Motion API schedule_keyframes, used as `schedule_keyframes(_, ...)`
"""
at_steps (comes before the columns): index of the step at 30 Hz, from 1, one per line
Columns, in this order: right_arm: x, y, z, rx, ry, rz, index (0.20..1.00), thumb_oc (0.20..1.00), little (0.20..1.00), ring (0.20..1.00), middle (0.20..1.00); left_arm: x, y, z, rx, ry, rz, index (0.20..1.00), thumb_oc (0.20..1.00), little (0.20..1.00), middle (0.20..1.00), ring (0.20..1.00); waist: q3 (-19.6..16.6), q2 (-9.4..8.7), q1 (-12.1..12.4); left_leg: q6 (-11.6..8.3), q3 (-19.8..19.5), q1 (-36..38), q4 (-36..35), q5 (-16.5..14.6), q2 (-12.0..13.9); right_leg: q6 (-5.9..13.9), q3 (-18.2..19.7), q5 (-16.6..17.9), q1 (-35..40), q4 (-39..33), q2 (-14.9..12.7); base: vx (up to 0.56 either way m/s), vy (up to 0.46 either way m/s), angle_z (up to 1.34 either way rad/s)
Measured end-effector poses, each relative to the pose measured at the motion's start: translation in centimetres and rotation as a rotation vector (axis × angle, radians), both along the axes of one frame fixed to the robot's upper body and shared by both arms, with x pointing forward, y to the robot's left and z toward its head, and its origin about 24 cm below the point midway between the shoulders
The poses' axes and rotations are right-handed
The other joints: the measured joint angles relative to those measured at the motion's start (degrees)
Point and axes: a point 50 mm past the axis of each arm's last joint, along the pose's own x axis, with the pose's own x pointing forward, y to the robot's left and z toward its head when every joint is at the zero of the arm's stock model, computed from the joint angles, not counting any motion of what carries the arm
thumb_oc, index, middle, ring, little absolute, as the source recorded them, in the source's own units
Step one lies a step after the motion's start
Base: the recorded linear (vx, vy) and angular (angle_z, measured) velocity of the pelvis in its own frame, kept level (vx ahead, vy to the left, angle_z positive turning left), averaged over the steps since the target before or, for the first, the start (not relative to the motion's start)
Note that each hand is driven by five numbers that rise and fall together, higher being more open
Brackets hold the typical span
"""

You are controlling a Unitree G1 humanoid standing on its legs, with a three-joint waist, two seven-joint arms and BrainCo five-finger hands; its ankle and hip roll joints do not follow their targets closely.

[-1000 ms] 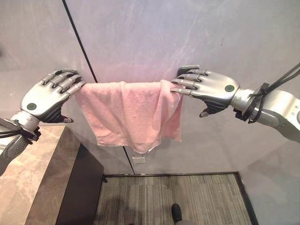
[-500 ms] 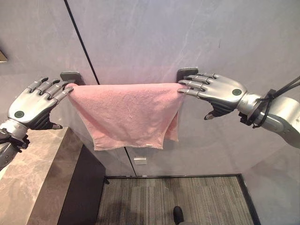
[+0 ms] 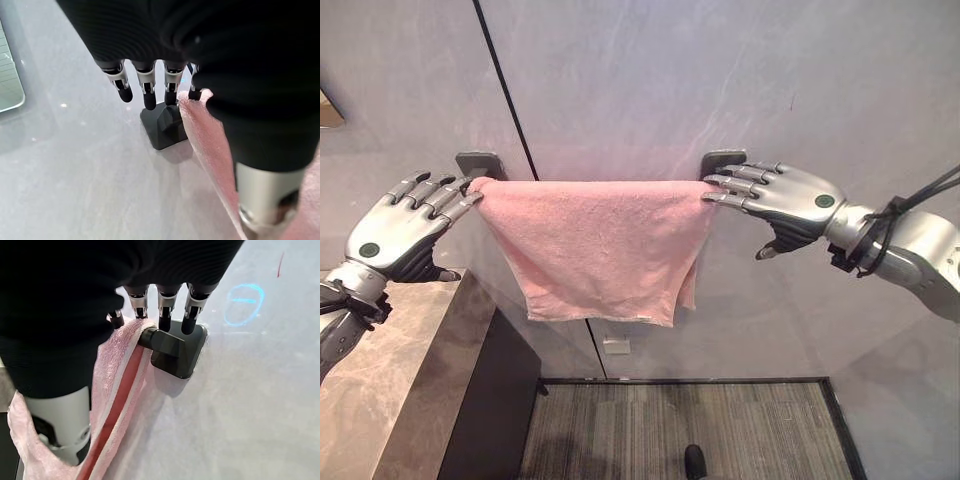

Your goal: Put brush and paste in cup on sink, flatten towel.

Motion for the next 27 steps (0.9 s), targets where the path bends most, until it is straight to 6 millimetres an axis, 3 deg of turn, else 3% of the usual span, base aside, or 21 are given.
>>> schedule_keyframes(9,-0.5,-0.7,-0.7,0.087,-0.003,-0.014,1.0,1.0,1.0,1.0,1.0,-0.2,-0.6,-0.9,-0.092,-0.026,-0.003,1.0,1.0,1.0,1.0,1.0,-0.1,0.14,0.1,0.04,-0.2,-0.1,0.0,0.0,0.0,-0.07,-0.2,-0.2,0.0,0.0,0.0,0.0,0.0,0.0)
schedule_keyframes(23,-0.4,-0.4,-0.9,0.104,-0.033,-0.018,1.0,1.0,1.0,1.0,1.0,-0.2,-0.8,-1.5,-0.151,-0.043,0.003,1.0,1.0,1.0,1.0,1.0,-0.1,0.15,0.2,0.05,-0.2,-0.1,-0.1,0.0,0.0,-0.08,-0.2,-0.2,0.1,0.0,0.0,0.0,0.0,0.0)
schedule_keyframes(27,0.0,-0.2,-1.0,0.176,-0.021,-0.024,1.0,1.0,1.0,1.0,1.0,-0.1,-1.1,-2.4,-0.235,-0.068,0.007,1.0,1.0,1.0,1.0,1.0,0.0,0.21,0.1,0.05,-0.2,0.0,-0.1,0.0,0.0,-0.06,-0.2,-0.2,0.1,0.0,0.0,0.0,0.0,0.0)
